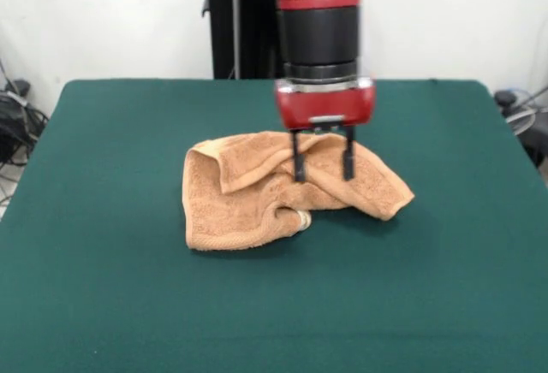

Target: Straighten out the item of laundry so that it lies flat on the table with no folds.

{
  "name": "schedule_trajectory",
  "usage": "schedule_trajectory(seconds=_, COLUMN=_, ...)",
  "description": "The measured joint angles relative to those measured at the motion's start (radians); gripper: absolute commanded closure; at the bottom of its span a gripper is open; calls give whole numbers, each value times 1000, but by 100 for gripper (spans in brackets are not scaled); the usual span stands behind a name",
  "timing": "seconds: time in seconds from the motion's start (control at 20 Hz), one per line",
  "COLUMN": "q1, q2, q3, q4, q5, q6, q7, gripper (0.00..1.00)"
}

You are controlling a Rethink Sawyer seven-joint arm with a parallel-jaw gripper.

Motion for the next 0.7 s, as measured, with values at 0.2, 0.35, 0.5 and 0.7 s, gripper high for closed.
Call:
schedule_trajectory(seconds=0.2, q1=90, q2=4, q3=-44, q4=-14, q5=46, q6=127, q7=0, gripper=0)
schedule_trajectory(seconds=0.35, q1=122, q2=5, q3=-66, q4=-18, q5=61, q6=165, q7=0, gripper=0)
schedule_trajectory(seconds=0.5, q1=150, q2=7, q3=-98, q4=-24, q5=83, q6=193, q7=0, gripper=0)
schedule_trajectory(seconds=0.7, q1=178, q2=10, q3=-142, q4=-33, q5=115, q6=228, q7=0, gripper=0)
